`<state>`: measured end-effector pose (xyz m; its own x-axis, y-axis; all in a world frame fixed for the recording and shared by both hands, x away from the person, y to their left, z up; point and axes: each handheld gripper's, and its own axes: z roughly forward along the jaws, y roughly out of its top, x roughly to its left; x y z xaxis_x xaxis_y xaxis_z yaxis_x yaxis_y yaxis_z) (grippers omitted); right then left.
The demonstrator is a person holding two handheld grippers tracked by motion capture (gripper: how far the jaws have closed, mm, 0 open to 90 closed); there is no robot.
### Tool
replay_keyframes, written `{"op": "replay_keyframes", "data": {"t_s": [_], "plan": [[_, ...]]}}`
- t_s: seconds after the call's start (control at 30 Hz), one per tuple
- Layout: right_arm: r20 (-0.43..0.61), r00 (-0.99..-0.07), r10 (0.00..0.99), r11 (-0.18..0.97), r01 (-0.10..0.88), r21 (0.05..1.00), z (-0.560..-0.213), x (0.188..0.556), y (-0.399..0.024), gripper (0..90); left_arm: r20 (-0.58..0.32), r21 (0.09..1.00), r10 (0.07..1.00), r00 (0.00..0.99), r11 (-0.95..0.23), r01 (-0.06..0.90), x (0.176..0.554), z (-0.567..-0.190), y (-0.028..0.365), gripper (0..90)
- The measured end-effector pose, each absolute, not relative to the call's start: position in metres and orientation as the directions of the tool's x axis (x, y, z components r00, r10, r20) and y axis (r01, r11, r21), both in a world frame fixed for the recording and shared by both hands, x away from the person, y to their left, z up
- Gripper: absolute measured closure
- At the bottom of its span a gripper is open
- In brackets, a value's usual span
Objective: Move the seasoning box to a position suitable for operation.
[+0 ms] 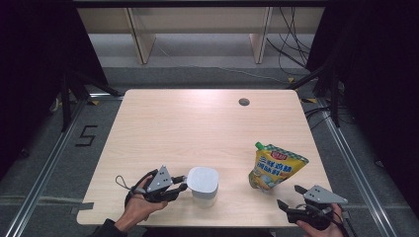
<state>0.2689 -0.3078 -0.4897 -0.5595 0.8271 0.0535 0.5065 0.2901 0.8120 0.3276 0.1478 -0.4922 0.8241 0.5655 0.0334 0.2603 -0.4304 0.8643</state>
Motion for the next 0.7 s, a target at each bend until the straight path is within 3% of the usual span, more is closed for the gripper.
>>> {"op": "replay_keyframes", "data": {"t_s": [0.1, 0.17, 0.7], "plan": [[0.014, -0.577, 0.817, 0.315, 0.467, 0.826, -0.490, 0.271, -0.310, 19.4, 0.030, 0.870, 0.570, 0.821, -0.420, 0.260, 0.325, -0.492, 0.148, 70.4], [0.057, -0.566, 0.823, 0.291, 0.505, 0.813, -0.490, 0.269, -0.307, 19.3, 0.028, 0.867, 0.563, 0.826, -0.425, 0.260, 0.324, -0.492, 0.147, 70.3], [0.037, -0.582, 0.812, 0.308, 0.482, 0.821, -0.490, 0.271, -0.309, 19.4, -0.003, 0.869, 0.550, 0.835, -0.412, 0.274, 0.316, -0.493, 0.146, 69.2]]}}
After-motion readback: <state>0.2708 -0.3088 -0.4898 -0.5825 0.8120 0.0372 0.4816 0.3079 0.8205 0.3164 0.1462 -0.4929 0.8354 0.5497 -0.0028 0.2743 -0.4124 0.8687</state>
